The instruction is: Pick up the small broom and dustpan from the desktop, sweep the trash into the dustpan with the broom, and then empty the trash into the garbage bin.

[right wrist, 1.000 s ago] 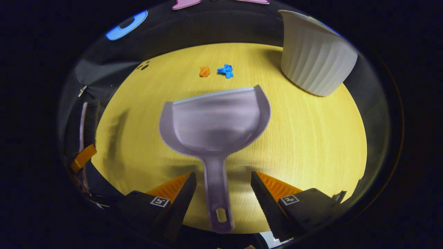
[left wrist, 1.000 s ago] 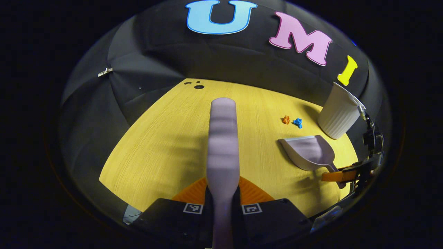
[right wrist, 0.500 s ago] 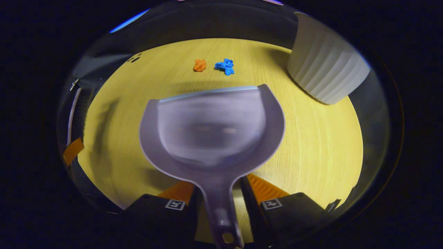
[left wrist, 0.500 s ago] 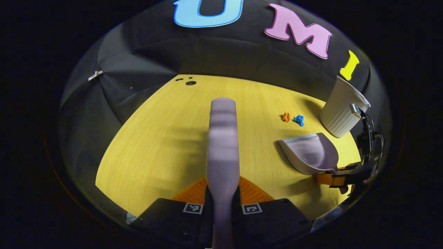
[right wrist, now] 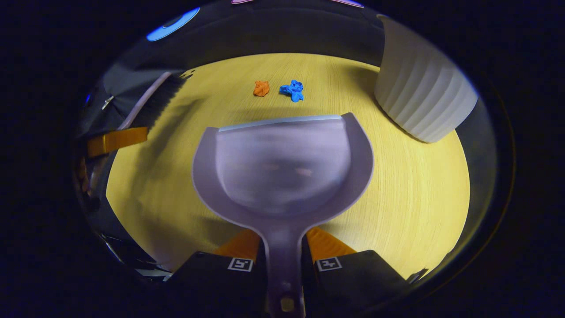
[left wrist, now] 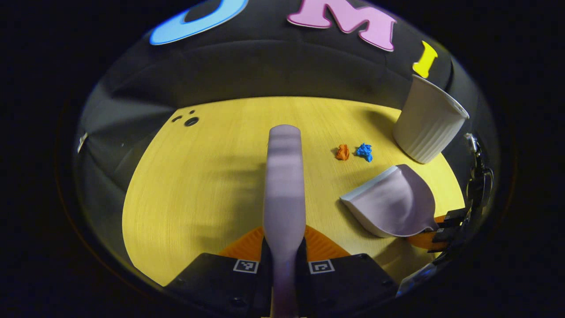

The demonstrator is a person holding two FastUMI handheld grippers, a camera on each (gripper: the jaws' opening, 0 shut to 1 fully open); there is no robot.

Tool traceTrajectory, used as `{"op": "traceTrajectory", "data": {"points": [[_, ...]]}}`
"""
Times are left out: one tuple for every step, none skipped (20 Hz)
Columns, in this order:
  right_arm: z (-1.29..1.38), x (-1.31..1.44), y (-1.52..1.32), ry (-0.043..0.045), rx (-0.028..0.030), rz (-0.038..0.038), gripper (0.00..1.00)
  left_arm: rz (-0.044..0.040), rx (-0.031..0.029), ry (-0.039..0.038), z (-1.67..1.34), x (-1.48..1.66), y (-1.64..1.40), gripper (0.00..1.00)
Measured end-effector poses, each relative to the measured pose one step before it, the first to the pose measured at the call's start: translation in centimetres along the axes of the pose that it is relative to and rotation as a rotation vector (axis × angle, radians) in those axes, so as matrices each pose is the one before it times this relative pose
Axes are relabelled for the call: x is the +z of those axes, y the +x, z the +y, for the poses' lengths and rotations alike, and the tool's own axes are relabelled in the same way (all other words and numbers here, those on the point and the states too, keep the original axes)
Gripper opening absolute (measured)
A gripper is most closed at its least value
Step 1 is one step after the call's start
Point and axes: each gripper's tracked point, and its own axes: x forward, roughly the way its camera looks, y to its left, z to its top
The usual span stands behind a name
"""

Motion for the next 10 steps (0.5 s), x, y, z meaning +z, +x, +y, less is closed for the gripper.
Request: {"op": "traceTrajectory", "data": {"points": [[-0.422, -0.072, -0.215, -0.01163, 0.0032, -0.00057, 0.37, 0.00906, -0.00729, 0.02211, -0.147, 0.912, 1.022, 0.27], [-0.549, -0.067, -0.275, -0.02003, -0.00043, 0.00008, 0.37, 0.00298, -0.01587, 0.00817, -0.408, 1.08, 1.141, 0.27], [-0.682, -0.343, -0.341, -0.02263, -0.00239, 0.00374, 0.41, 0.00822, -0.01976, 0.00806, -0.606, 1.0, 1.14, 0.25], [-0.741, -0.353, -0.544, -0.01548, -0.00377, 0.00404, 0.37, 0.01056, -0.01116, 0.0246, -0.446, 0.755, 0.916, 0.25], [-0.615, -0.416, -0.453, -0.01034, -0.00322, 0.00539, 0.37, 0.00336, -0.00379, 0.03564, -0.076, 1.102, 0.983, 0.27], [-0.655, -0.424, -0.499, -0.00992, -0.00238, 0.00907, 0.37, 0.00419, -0.00757, 0.04127, -0.152, 1.006, 1.165, 0.27], [-0.613, -0.245, -0.443, -0.01194, -0.00199, 0.00377, 0.37, 0.00252, -0.01026, 0.04258, -0.223, 1.077, 1.158, 0.27], [-0.566, -0.156, -0.272, -0.01534, -0.00142, 0.00149, 0.37, 0.00976, -0.01275, 0.04585, -0.225, 0.827, 1.049, 0.27], [-0.422, -0.163, -0.323, -0.00937, 0.00311, 0.00408, 0.37, 0.00987, -0.00942, 0.05857, -0.094, 0.906, 0.906, 0.27], [-0.308, -0.068, -0.306, -0.00404, 0.00628, 0.00189, 0.41, 0.00367, -0.00106, 0.06994, 0.128, 0.758, 0.799, 0.27]]}}
